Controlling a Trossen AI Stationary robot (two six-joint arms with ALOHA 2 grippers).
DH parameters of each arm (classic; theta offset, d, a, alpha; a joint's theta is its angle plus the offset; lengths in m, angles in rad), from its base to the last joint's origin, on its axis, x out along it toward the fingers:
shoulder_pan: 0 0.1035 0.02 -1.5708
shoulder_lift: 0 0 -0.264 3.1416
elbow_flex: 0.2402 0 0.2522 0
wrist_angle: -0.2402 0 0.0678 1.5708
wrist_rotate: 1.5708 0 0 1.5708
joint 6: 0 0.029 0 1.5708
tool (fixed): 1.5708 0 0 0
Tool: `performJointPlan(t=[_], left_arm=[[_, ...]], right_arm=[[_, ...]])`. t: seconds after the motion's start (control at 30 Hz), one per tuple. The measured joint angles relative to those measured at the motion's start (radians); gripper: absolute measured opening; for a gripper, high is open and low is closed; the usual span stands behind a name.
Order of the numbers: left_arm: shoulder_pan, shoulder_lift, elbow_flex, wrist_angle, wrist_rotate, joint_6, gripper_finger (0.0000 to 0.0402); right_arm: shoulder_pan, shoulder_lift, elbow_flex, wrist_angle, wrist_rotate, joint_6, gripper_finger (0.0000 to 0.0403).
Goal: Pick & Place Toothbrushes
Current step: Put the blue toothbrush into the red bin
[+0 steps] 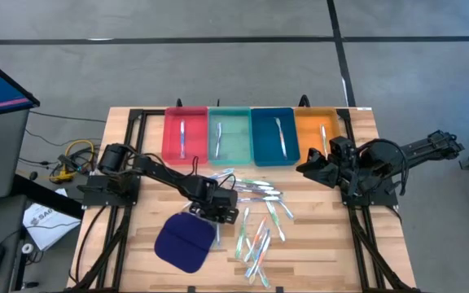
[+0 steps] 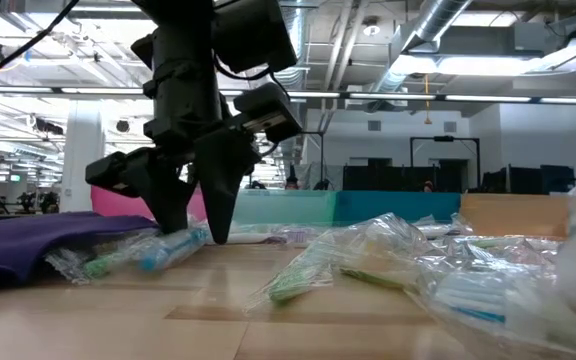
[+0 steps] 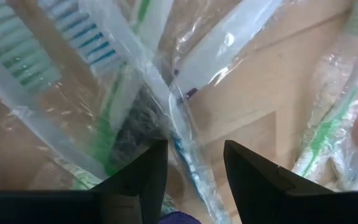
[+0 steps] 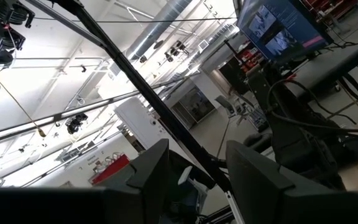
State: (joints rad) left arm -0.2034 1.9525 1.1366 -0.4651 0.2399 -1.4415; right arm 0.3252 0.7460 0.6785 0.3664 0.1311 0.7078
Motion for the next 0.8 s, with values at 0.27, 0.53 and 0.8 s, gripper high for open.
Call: performJointPlan(t=[0.27,0.53,0.8], left_arm=[[0.006,-0.017,-0.004,0.004,-0.005,0.002,0.0115],[0.008,-0.020,-0.007,-0.011,-0.008,0.045,0.0026],[0.001,-0.090,-0.011,0.002,-0.081,0.071,0.0021]], right_arm=[[0.000,0.000,0.000,0.000,0.000,0.000,0.0156],[0.000,0.000,0.000,0.000,0.000,0.000,0.0156],[0.000,0.000,0.000,0.000,0.000,0.000,0.0156]])
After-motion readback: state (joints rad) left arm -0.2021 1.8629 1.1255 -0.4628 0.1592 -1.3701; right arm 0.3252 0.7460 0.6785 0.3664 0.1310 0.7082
